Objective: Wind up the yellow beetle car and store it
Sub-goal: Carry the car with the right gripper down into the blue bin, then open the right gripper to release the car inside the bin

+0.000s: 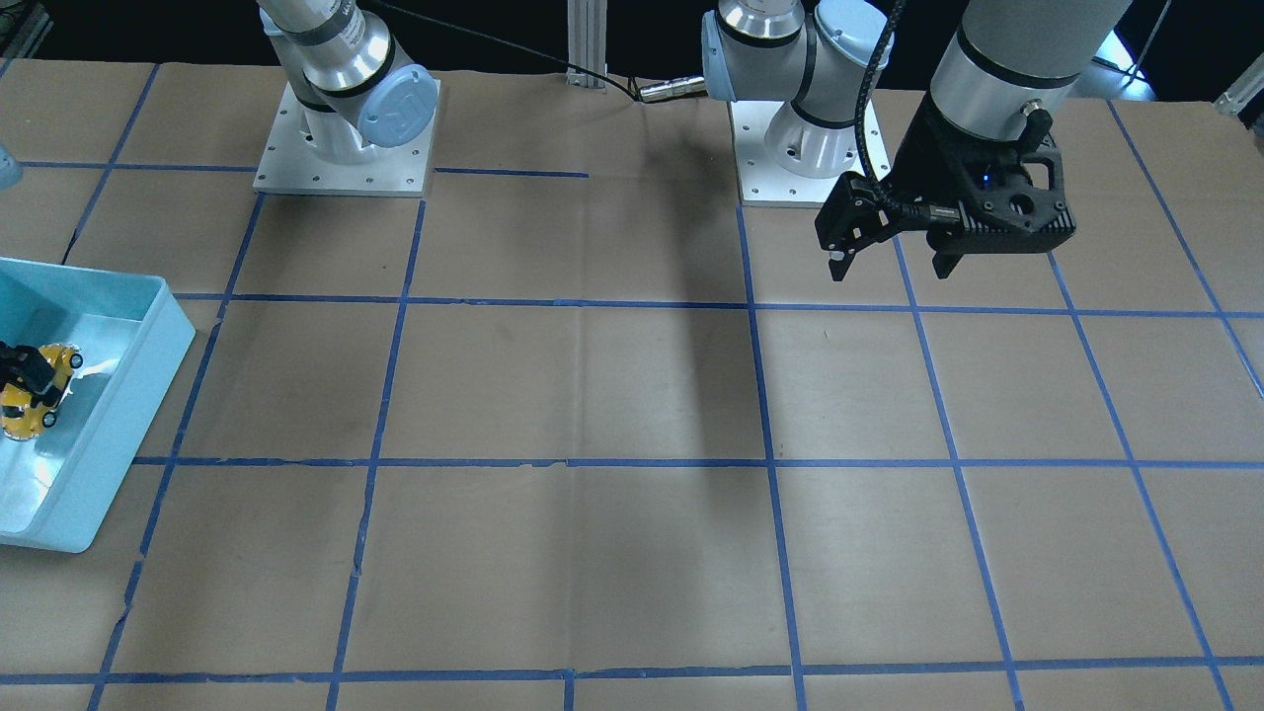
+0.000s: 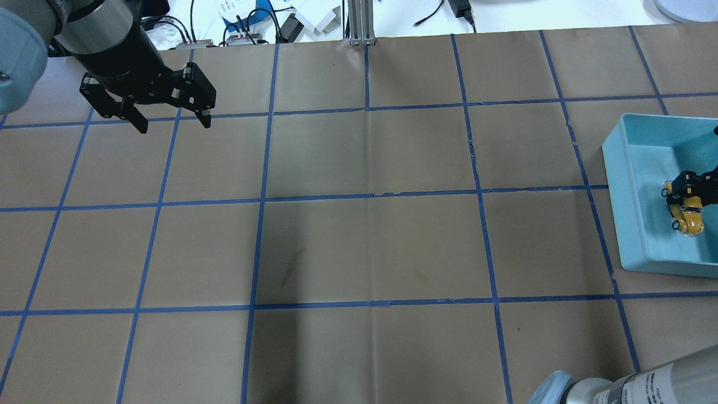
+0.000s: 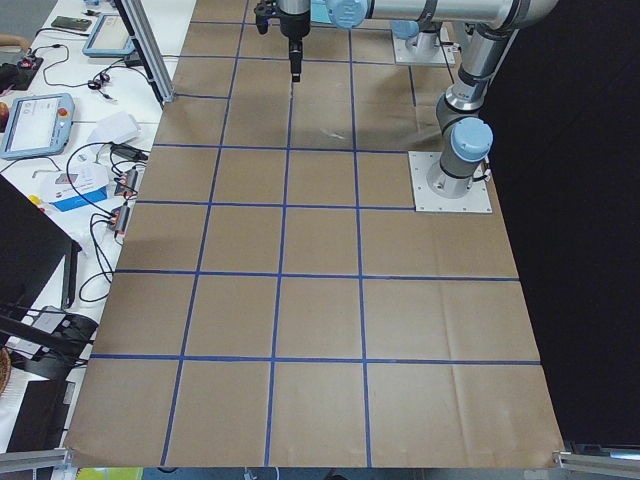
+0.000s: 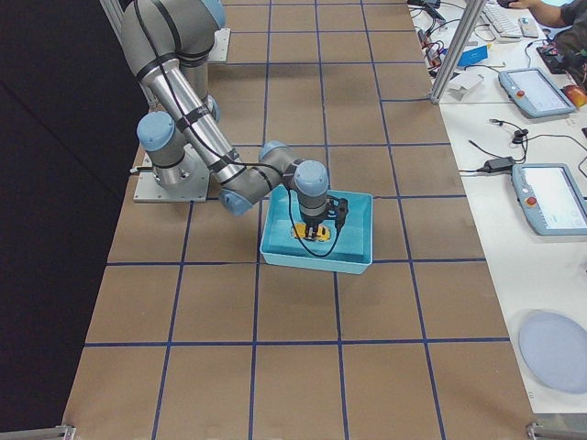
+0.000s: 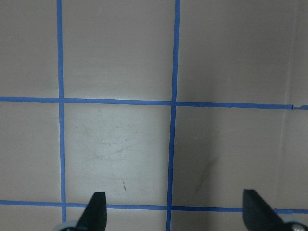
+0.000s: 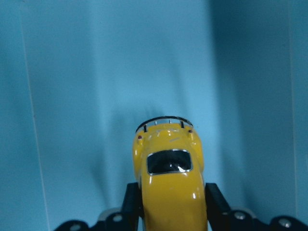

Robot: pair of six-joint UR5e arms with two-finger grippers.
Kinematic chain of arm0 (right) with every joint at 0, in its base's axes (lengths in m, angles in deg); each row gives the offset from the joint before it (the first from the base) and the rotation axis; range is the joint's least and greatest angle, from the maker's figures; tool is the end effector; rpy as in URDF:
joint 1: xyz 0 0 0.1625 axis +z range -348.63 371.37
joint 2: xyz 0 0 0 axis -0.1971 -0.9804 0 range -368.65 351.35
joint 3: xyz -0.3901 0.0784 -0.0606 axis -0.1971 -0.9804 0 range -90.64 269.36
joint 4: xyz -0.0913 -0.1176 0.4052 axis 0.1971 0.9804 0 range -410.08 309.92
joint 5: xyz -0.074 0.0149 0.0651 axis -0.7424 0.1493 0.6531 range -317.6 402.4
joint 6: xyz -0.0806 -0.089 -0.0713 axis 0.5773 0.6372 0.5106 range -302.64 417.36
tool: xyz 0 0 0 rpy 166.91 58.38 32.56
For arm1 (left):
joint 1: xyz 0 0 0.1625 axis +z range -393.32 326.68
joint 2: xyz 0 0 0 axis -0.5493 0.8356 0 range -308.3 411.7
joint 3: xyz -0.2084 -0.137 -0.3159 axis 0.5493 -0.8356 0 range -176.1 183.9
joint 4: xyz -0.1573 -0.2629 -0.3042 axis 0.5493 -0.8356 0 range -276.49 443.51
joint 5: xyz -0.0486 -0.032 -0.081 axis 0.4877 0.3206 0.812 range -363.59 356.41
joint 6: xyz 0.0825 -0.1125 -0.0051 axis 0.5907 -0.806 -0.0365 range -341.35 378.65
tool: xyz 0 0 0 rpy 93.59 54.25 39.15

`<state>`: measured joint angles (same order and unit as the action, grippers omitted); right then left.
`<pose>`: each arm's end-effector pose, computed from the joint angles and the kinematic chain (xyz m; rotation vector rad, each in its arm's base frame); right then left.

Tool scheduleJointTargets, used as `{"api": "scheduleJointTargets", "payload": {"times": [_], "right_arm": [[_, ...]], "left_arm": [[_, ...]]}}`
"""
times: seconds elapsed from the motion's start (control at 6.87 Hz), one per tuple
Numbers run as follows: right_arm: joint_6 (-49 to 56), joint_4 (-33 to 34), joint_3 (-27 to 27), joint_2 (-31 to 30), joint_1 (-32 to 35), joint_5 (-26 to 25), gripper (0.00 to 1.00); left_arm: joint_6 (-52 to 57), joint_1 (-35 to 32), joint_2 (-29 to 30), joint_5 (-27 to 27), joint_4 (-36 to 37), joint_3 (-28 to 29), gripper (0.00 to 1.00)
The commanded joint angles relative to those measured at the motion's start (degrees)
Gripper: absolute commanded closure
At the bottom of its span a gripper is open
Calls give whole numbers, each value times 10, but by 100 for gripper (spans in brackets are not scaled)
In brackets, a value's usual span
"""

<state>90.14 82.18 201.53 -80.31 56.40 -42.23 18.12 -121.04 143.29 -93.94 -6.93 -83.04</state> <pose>-0.2799 -0.4874 0.1418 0.3254 3.0679 -0.1270 -0.1116 -0.5287 0.4376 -0.0769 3.1342 -0.0282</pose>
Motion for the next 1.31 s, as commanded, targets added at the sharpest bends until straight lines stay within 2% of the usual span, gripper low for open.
{"api": "scheduleJointTargets", "payload": {"times": [0.0, 0.15, 0.29, 0.44, 0.58, 0.73, 1.02, 1.17], "right_arm": [[-4, -2, 2, 3, 1, -3, 73], [-4, -6, 1, 5, 1, -2, 33], [-3, -9, -2, 5, 1, -7, 0], [-3, -10, -5, 1, 1, -31, 0], [-2, -13, -21, -5, 4, -32, 0], [-2, -37, -61, -15, 12, -31, 0], [-30, -207, -173, -50, 60, -33, 0], [-79, -273, -200, -65, 80, -33, 0]], "left_arm": [[1, 0, 0, 0, 0, 0, 0], [0, 0, 0, 0, 0, 0, 0], [1, 0, 1, 0, 0, -1, 0], [0, 0, 1, 0, 0, -1, 0], [14, 2, 1, 1, 0, 0, 0], [25, 2, 3, 5, 0, 3, 0], [28, 5, 2, 13, 0, -2, 0], [27, 5, 1, 14, 0, -4, 0]]}}
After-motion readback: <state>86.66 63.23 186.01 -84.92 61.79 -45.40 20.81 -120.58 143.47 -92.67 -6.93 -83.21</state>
